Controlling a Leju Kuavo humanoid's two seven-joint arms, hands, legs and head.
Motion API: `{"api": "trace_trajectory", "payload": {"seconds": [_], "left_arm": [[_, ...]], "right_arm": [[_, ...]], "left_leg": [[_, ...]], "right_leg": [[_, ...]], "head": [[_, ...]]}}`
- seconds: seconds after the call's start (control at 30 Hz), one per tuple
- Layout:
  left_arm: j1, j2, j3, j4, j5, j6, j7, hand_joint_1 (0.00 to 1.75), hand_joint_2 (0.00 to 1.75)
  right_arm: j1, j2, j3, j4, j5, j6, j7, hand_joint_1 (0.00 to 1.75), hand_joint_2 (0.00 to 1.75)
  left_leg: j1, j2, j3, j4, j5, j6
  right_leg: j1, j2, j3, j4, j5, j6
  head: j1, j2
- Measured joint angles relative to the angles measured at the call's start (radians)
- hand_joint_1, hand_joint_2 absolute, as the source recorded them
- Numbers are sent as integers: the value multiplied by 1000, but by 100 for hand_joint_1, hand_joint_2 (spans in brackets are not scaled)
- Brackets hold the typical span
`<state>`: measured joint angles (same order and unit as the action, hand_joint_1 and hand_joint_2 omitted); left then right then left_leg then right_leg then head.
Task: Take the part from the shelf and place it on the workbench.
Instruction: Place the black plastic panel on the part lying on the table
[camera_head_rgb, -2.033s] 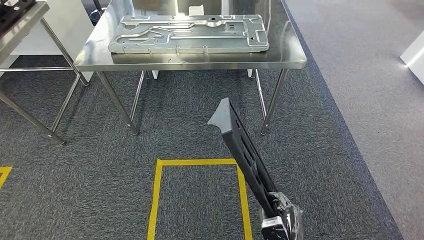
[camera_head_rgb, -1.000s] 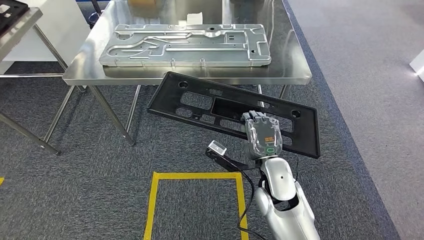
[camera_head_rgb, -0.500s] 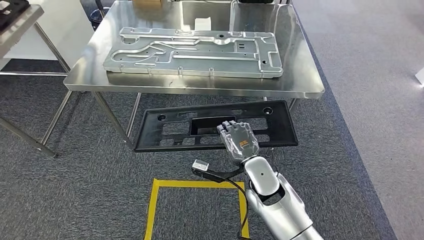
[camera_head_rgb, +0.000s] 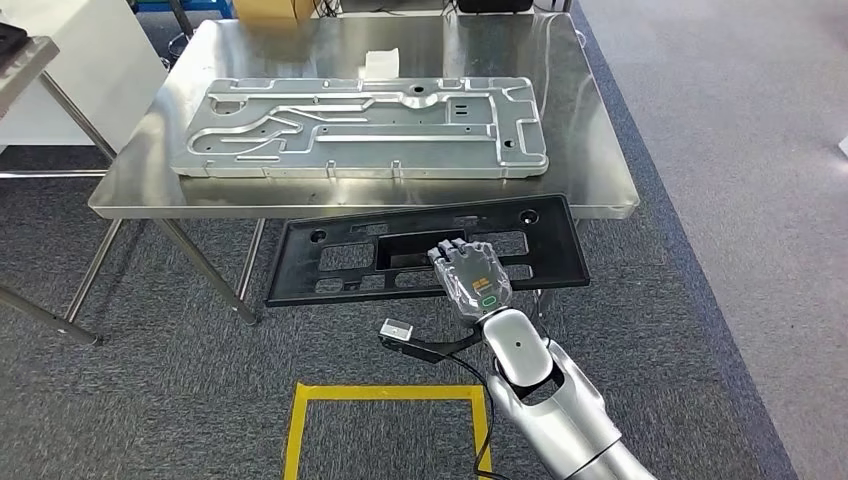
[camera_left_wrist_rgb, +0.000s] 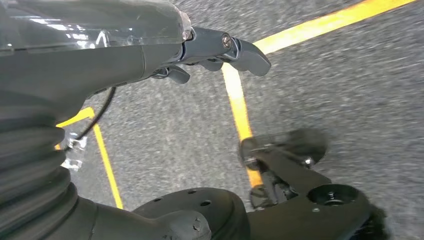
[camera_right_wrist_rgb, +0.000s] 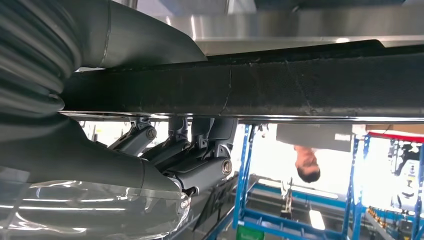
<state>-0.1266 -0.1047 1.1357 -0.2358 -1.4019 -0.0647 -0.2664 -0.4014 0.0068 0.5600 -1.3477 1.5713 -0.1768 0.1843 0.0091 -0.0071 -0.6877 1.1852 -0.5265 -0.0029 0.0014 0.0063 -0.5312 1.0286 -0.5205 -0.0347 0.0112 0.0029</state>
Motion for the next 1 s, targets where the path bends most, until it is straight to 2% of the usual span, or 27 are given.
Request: {"api": "trace_trajectory", "payload": {"seconds": [0.03,0.07,0.1,0.17,0.23,0.27,0.3,0.37,0.4,0.43,0.47,0.5,0.53,0.6,0.63,0.67,0.73,0.77,0.83,0.9,0.93,0.97,1.0], "left_arm": [[1,1,0,0,0,0,0,0,175],[1,2,0,0,0,0,0,0,175],[2,3,0,1,0,0,0,0,175],[1,4,0,1,2,1,0,0,175],[0,3,-1,2,3,1,0,0,175],[-1,2,-2,2,4,1,0,0,175],[-2,2,-2,2,5,1,0,0,175],[-3,2,-3,2,6,1,0,0,175],[-2,2,-3,3,7,1,0,0,175],[-1,2,-3,3,7,1,0,0,175],[1,1,-4,4,8,1,1,0,175],[2,1,-4,4,8,0,1,0,175],[3,0,-4,4,8,0,1,0,175],[1,0,-5,5,8,-1,2,0,175],[0,-1,-6,6,8,-1,3,0,175],[-2,-1,-6,6,7,-1,4,0,175],[-4,0,-9,6,3,-1,5,0,175],[-5,0,-11,6,2,-2,6,0,175],[-8,0,-13,6,-1,-3,7,0,175],[-8,-1,-14,6,-1,-5,9,0,175],[-7,-1,-14,6,-1,-5,10,0,175],[-6,-1,-14,6,-1,-5,10,0,175],[-5,0,-14,6,-1,-6,10,0,175]], "right_arm": [[-1,0,1,1,0,0,0,175,175],[-2,-1,2,2,0,-1,0,175,175],[-2,-2,3,3,0,-2,1,175,175],[-4,-3,5,3,0,-5,4,175,175],[-9,-6,8,-3,0,-8,13,175,175],[-15,-9,9,-9,0,-11,19,175,175],[-20,-13,11,-16,0,-13,26,175,175],[-30,-25,16,-32,0,-17,40,175,175],[-33,-32,19,-40,0,-18,47,175,175],[-35,-39,23,-50,0,-19,54,175,175],[-36,-44,26,-60,0,-20,59,175,175],[-38,-49,29,-69,0,-20,62,175,175],[-41,-55,31,-77,0,-20,65,175,175],[-47,-64,34,-83,0,-20,66,175,175],[-49,-67,35,-84,0,-21,64,175,175],[-50,-69,36,-84,0,-22,61,175,175],[-53,-69,34,-80,0,-24,49,175,175],[-55,-68,31,-76,0,-26,43,175,175],[-58,-65,23,-58,0,-31,29,175,175],[-59,-60,15,-33,0,-33,18,175,175],[-59,-57,11,-21,0,-34,13,175,175],[-59,-54,6,-10,0,-35,9,175,175],[-59,-51,1,0,0,-36,6,175,175]], "left_leg": [[-6,0,6,-56,56,11],[-11,0,13,-101,96,19],[-16,1,17,-127,124,25],[-19,2,31,-146,123,30],[-14,1,58,-167,120,39],[-11,0,73,-175,117,43],[-9,0,85,-181,111,46],[-7,-1,105,-183,94,49],[-7,-3,117,-183,83,48],[-6,-4,132,-182,71,46],[-5,-5,149,-182,58,43],[-4,-6,167,-182,44,40],[-4,-6,181,-182,31,35],[-5,-8,199,-181,8,23],[-6,-9,204,-180,0,17],[-6,-9,207,-180,-2,11],[-5,-7,197,-152,6,0],[-4,-5,178,-115,12,-4],[-1,-1,104,6,-4,-13],[1,-1,24,104,-61,-19],[2,0,-1,117,-83,-21],[2,0,-13,105,-86,-21],[2,0,-13,62,-61,-19]], "right_leg": [[2,0,14,0,-12,2],[3,1,23,-2,-22,6],[2,2,29,-6,-28,10],[2,3,39,-9,-28,22],[2,1,33,24,-22,31],[1,1,11,63,-26,35],[-2,0,-26,119,-38,40],[-8,0,-113,226,-85,52],[-12,-1,-147,253,-104,57],[-15,-1,-168,250,-107,61],[-17,-2,-174,219,-87,63],[-17,-3,-169,164,-43,64],[-17,-5,-162,99,24,62],[-12,-8,-151,14,115,50],[-10,-8,-150,-1,133,42],[-7,-7,-148,0,125,33],[-10,-5,-133,-8,119,18],[-12,-5,-121,-12,114,12],[-14,-6,-95,-20,98,3],[-14,-5,-70,-21,77,0],[-14,-4,-56,-21,66,0],[-14,-4,-41,-21,55,1],[-14,-3,-23,-21,42,3]], "head": [[2,0],[4,0],[5,0],[5,0],[5,0],[6,0],[7,0],[9,0],[9,0],[9,0],[9,0],[9,0],[10,0],[8,0],[8,0],[7,0],[7,0],[5,0],[2,0],[1,0],[0,0],[1,0],[0,0]]}}
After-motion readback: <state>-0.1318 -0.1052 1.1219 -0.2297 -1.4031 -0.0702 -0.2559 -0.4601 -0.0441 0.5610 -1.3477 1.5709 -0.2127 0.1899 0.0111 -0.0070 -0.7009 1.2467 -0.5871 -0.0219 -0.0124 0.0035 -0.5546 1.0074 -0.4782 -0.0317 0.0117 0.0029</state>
